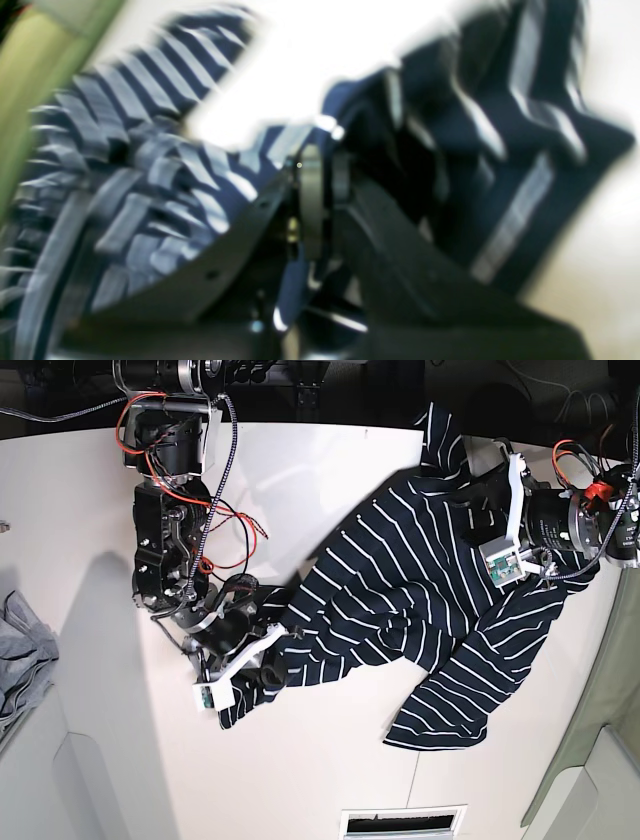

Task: Layout the t-shirt on the table in an organized manner, then fold the t-shirt properly
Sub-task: 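Drag the shirt edge with the right gripper to flatten the body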

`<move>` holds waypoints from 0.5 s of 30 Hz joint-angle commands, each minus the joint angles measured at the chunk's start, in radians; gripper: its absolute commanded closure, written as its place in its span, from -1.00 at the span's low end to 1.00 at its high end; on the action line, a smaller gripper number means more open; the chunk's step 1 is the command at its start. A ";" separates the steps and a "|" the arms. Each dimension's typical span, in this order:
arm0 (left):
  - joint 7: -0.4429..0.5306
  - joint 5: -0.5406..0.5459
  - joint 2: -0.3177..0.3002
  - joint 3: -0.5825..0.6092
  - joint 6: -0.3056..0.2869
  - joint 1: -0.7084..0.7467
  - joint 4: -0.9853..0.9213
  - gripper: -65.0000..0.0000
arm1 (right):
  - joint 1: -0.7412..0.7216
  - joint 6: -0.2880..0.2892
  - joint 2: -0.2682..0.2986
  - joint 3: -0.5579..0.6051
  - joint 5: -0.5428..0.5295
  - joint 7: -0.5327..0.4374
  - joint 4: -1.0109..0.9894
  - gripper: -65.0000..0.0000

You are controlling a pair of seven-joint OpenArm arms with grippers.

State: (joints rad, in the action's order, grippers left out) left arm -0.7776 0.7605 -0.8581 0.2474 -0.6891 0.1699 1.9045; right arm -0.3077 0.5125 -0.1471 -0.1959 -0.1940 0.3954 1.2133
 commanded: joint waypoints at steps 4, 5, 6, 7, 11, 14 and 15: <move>0.022 0.001 -0.015 -0.012 -0.009 -0.049 0.011 -0.09 | -0.022 0.021 0.000 0.003 -0.201 0.184 0.212 1.00; 0.022 0.000 -0.016 -0.012 -0.009 -0.055 0.011 -0.09 | -0.013 0.039 0.000 0.010 -0.242 0.207 0.253 1.00; 0.022 -0.002 -0.015 -0.012 -0.009 -0.060 0.011 -0.09 | 0.001 0.047 0.000 0.020 -0.278 0.227 0.287 1.00; 0.022 -0.003 -0.016 -0.012 -0.009 -0.061 0.011 -0.09 | 0.018 0.046 0.000 0.037 -0.305 0.247 0.317 1.00; 0.022 -0.003 -0.015 -0.012 -0.009 -0.070 0.011 -0.09 | 0.135 0.046 0.001 0.134 -0.324 0.291 0.400 1.00; 0.022 -0.003 -0.016 -0.012 -0.009 -0.070 0.011 -0.09 | 0.270 0.046 0.003 0.165 -0.319 0.293 0.452 1.00; 0.022 -0.003 -0.015 -0.012 -0.009 -0.070 0.011 -0.09 | 0.317 0.046 0.004 0.164 -0.319 0.293 0.469 1.00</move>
State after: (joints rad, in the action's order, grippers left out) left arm -0.7704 0.7471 -0.8585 0.2470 -0.6891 0.1131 1.9045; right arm 0.0280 0.5510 -0.1436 -0.0303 -0.4908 0.7128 1.6615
